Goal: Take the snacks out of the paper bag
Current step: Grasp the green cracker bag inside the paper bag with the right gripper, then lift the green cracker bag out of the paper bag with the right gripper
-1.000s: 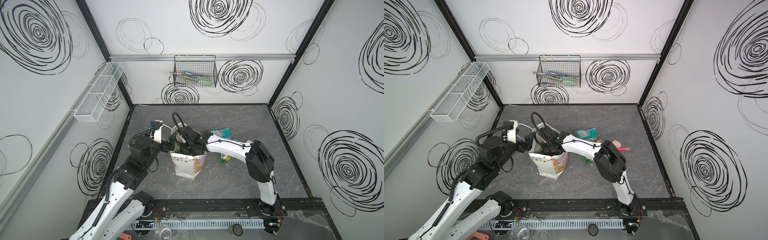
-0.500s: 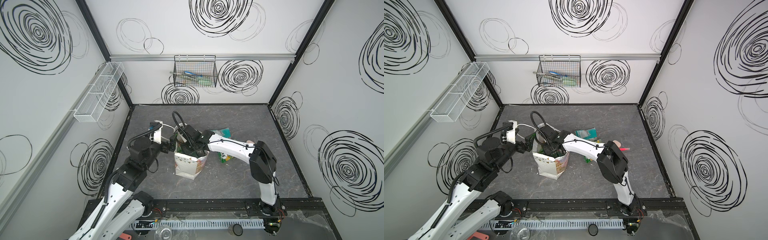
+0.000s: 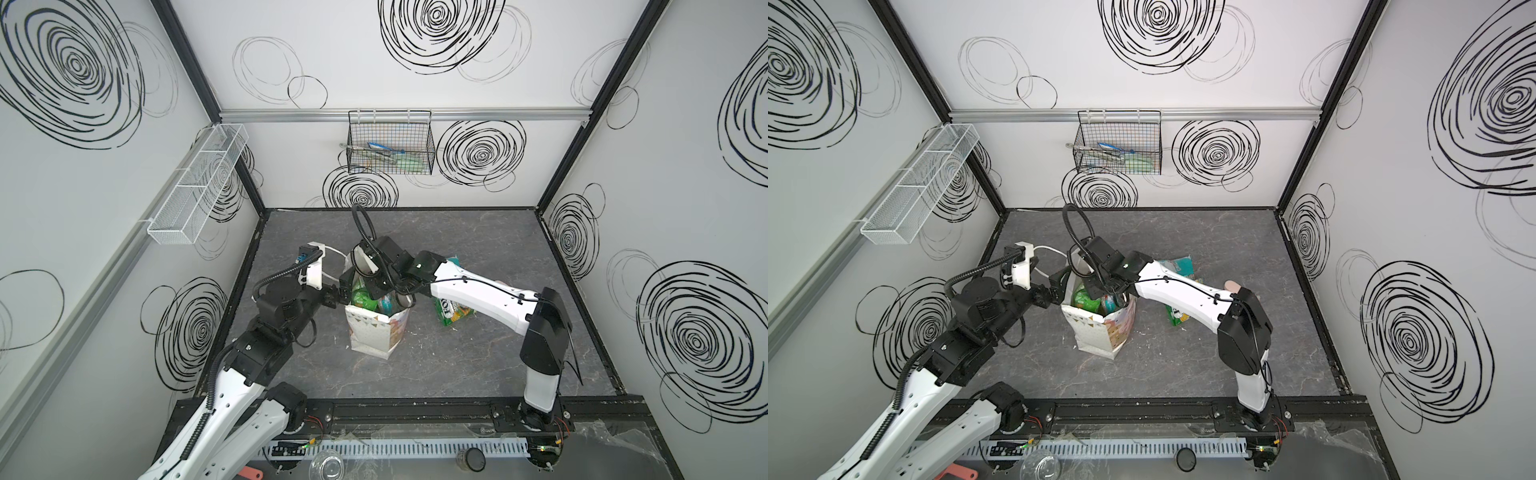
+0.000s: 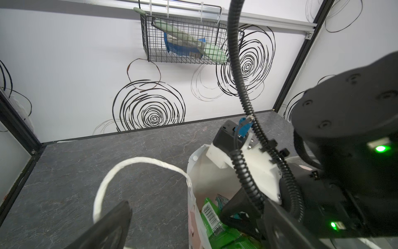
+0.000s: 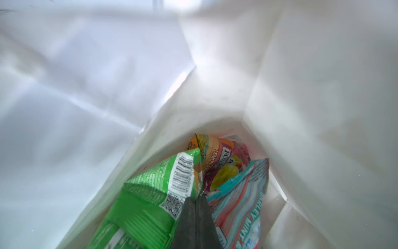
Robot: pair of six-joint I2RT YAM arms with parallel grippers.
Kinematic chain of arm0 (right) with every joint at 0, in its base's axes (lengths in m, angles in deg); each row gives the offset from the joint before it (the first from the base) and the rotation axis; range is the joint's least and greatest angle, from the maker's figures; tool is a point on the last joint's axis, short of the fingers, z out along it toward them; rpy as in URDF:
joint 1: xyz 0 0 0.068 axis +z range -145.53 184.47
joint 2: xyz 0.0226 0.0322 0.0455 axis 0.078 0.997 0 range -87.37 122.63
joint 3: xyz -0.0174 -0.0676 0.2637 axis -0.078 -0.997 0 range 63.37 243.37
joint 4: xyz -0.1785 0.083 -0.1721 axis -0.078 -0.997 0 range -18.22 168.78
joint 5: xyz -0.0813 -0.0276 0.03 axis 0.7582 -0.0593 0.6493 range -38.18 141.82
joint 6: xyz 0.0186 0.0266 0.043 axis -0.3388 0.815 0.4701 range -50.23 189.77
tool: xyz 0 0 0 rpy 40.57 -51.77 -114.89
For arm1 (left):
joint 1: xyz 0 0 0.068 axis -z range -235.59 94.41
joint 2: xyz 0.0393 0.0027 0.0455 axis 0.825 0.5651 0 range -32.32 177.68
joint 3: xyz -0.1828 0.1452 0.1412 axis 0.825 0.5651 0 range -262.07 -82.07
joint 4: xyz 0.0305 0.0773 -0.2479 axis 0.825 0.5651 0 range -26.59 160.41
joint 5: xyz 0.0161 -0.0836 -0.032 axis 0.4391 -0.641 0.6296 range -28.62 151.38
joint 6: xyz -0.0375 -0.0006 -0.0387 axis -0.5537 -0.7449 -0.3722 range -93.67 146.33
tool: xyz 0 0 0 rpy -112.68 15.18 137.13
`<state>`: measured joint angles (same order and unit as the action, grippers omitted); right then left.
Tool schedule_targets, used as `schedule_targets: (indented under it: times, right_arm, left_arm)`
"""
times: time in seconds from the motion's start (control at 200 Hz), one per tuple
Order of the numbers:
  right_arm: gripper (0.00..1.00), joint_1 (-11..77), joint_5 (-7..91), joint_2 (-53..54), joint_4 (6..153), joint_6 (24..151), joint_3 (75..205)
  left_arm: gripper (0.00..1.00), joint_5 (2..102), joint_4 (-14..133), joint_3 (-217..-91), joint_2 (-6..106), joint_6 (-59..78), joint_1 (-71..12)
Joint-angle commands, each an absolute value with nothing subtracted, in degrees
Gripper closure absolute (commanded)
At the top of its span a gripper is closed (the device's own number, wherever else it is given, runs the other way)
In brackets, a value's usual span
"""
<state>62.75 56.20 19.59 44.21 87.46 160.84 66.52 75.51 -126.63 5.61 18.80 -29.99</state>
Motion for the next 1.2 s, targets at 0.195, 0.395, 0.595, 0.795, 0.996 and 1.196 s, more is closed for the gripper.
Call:
schedule_targets:
  times: [0.195, 0.395, 0.595, 0.795, 0.996, 1.196]
  right_arm:
    - [1.0, 62.87, 59.14, 9.29, 55.05, 85.74, 158.06]
    - [1.0, 61.95, 59.35, 7.48, 56.45, 85.64, 159.31]
    - [1.0, 61.8, 60.16, 7.01, 57.14, 84.93, 161.55]
    - [1.0, 61.66, 61.04, 6.63, 57.95, 83.9, 163.79]
    - [1.0, 61.36, 61.68, 6.25, 58.17, 82.88, 166.56]
    - [1.0, 61.13, 62.2, 5.84, 58.65, 82.06, 169.73]
  left_arm:
    - [0.01, 65.95, 72.02, -125.86, 4.38, 19.04, -29.31]
    - [0.0, 65.6, 71.62, -125.65, 3.98, 19.03, -29.16]
    - [0.0, 65.17, 71.39, -125.56, 3.76, 19.08, -29.04]
    - [0.01, 63.87, 69.39, -124.39, 1.25, 19.23, -28.7]
    - [0.02, 63.75, 67.53, -122.97, -1.71, 19.61, -28.59]
    - [0.03, 60.85, 65.04, -121.57, -4.48, 20.09, -28.33]
